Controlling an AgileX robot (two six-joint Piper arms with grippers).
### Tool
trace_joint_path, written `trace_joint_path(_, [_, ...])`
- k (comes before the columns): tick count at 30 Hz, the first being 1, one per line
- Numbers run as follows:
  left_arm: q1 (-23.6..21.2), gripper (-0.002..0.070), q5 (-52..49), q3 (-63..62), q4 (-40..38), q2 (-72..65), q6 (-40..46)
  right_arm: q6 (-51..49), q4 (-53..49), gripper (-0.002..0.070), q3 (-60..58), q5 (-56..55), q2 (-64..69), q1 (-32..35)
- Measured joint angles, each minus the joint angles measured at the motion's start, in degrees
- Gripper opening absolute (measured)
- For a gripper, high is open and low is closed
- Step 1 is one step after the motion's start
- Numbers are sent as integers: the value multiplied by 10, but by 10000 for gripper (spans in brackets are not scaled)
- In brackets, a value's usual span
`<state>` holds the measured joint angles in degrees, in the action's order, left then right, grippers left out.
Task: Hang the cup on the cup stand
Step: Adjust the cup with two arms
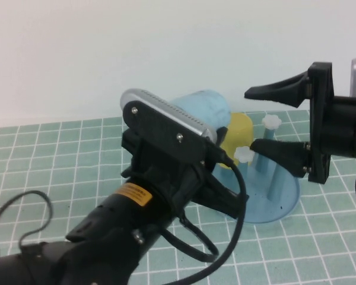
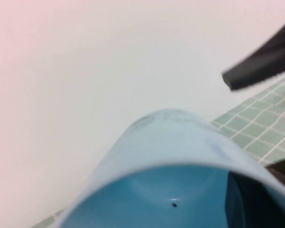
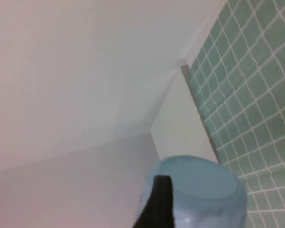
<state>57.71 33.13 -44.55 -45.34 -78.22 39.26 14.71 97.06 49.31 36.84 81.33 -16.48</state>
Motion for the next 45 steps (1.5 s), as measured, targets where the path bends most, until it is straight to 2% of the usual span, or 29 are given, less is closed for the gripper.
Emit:
trace_joint_path(8, [1,1,38,-1,141,-9,-170,22,4,660,13,-7,0,0])
trace_joint_path(18, [1,1,47,-1,147,-9,-228,0,4,660,17,-8,0,0])
trace_joint_path(23, [1,1,47,-1,191,-9,-278,0,4,660,46,1,0,0])
trace_joint_path(36, [1,0,88,-5,196,-33,-276,13,4,660,69,17,0,0])
trace_joint_path(45, [1,1,80,-41,272,-73,-299,42,-4,660,69,18,0,1])
